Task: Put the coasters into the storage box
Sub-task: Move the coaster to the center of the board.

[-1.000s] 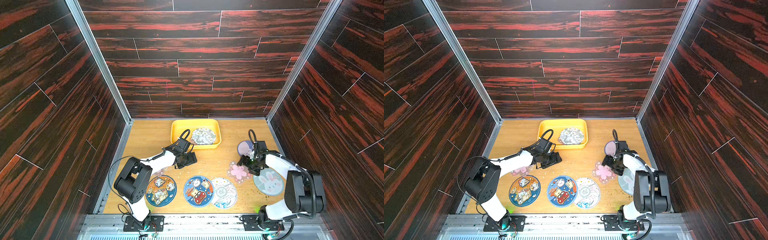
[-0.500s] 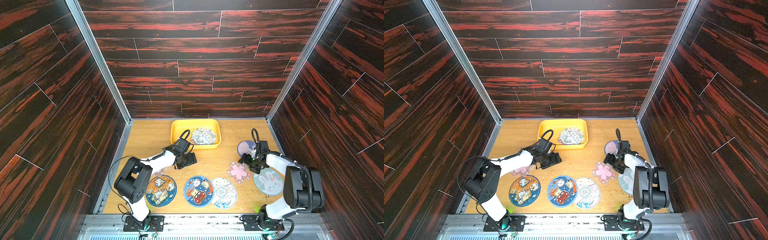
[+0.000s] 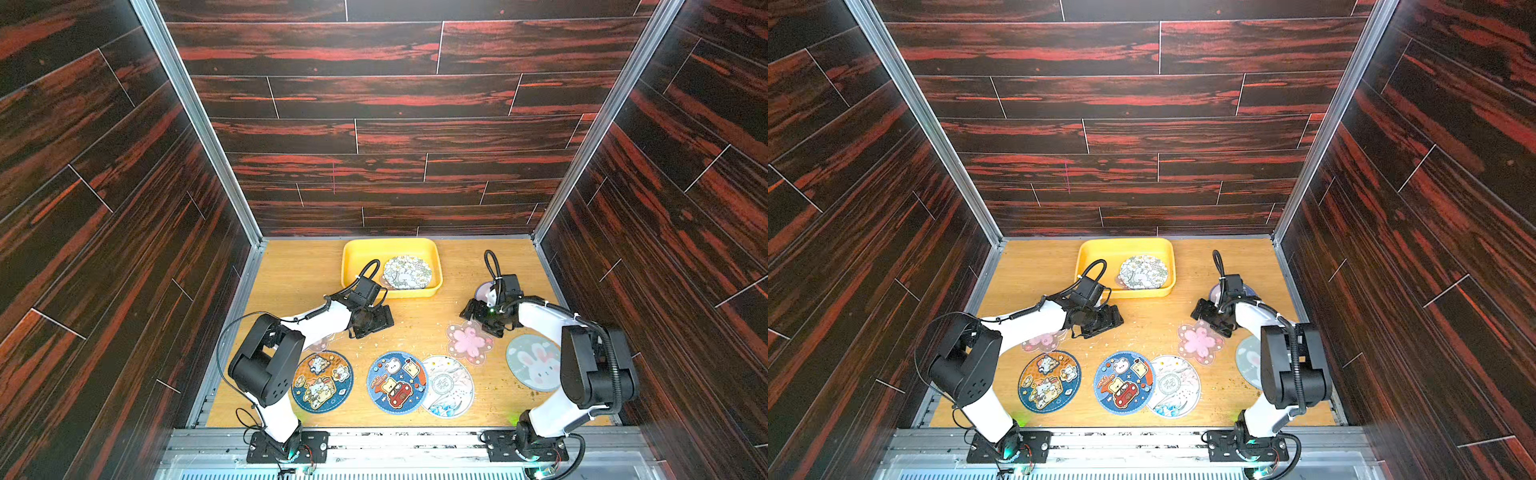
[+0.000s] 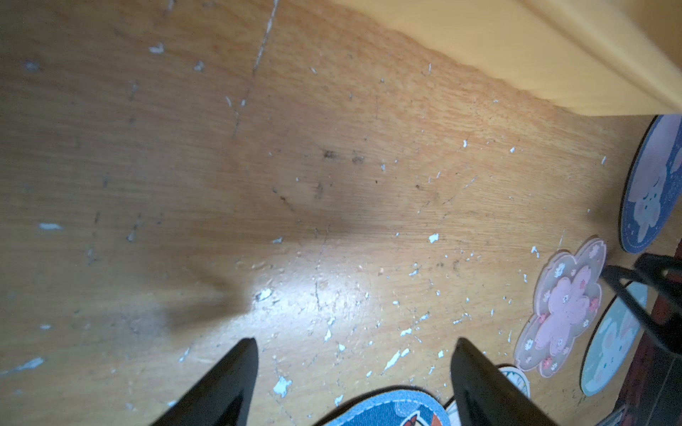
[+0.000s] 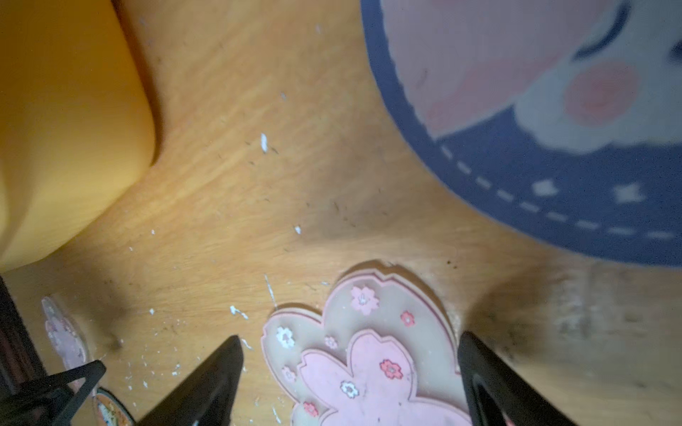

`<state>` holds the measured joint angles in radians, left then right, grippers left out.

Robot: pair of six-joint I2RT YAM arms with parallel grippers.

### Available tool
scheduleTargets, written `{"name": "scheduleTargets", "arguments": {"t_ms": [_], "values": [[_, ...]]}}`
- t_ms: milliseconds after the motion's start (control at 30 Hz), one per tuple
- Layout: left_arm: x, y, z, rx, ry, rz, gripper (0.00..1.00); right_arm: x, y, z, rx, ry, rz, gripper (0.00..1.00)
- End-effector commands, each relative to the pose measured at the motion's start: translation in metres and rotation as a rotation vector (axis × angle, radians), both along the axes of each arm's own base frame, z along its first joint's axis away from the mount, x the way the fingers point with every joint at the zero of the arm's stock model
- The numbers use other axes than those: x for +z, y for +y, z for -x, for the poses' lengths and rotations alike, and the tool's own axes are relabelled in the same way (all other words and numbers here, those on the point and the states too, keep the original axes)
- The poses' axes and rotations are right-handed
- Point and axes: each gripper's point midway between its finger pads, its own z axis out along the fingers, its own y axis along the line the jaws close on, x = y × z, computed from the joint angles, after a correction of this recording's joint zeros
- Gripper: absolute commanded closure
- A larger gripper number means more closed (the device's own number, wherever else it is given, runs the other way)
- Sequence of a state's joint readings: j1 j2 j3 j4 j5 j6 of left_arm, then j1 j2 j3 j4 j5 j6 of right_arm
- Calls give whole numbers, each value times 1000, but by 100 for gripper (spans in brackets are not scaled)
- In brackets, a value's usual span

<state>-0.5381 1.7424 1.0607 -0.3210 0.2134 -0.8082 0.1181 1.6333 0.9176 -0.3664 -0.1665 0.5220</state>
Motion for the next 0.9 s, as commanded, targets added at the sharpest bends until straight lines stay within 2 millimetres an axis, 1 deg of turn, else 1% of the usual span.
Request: {"name": "scheduleTargets", "arguments": {"t_ms": [0, 133, 200, 267, 400, 533, 600, 700, 867], "values": [[6, -5, -3, -19, -13, 8, 15, 13, -8, 16, 3, 17, 49, 8], [6, -7, -4, -18, -16, 18, 15, 10, -16, 46, -9, 73, 74, 8], [8, -8, -5, -19, -19, 23, 15, 3, -19, 60, -20, 106, 77, 8], [9, -9, -6, -22, -22, 25, 15, -4, -22, 69, -34, 126, 75, 8], [11, -9, -6, -28, -23, 26, 15, -13, -31, 72, -51, 142, 97, 8], [11, -8, -6, -30, -20, 19, 15, -23, -34, 72, -48, 166, 105, 7], [9, -7, -5, -28, -17, 15, 15, -28, -29, 72, -41, 173, 79, 7], [10, -6, -3, -22, -18, 14, 15, -29, -16, 72, -21, 176, 21, 8], [11, -5, -3, -18, -21, 15, 14, -32, 17, 74, -5, 205, -31, 8]]}}
